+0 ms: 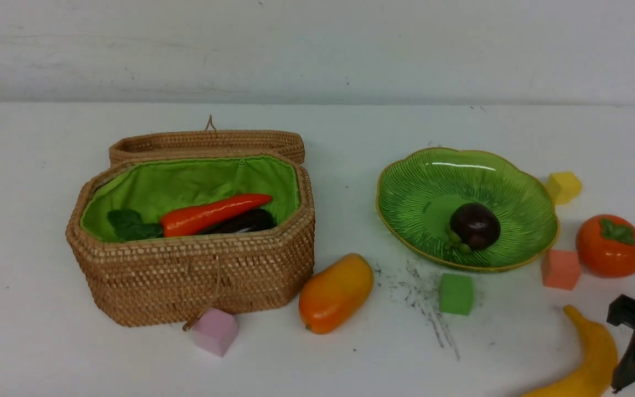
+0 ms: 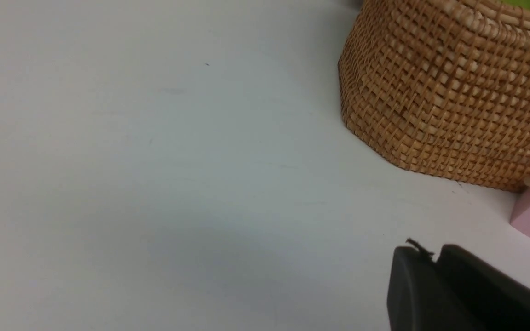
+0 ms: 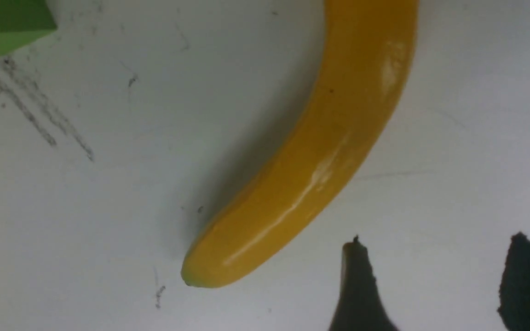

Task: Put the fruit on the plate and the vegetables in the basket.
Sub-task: Use the right arm to grab a banana and put it into the right plate

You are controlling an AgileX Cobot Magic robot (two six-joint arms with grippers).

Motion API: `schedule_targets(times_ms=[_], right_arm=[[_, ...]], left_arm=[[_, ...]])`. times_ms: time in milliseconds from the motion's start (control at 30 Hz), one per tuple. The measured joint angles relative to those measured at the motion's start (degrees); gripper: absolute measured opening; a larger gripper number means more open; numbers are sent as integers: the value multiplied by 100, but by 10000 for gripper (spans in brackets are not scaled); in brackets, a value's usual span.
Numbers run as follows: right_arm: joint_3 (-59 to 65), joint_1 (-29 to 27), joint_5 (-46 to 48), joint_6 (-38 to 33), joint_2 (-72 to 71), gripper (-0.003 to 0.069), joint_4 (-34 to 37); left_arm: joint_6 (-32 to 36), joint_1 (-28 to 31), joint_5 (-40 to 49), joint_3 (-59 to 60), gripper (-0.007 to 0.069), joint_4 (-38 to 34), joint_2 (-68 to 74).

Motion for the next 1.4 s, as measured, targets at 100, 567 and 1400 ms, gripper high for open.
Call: schedule_targets(times_ms=[100,567,1400], right_arm=[[295,-48,-103,156,-155,424,0],[983,-48,-1244,393,-276,437,148],[943,-43,-3167,-343,894,491,492]], left_arm=[[0,0,0,0,64,0,0],[0,0,0,0,79,0,0],[0,0,0,0,99,0,0]])
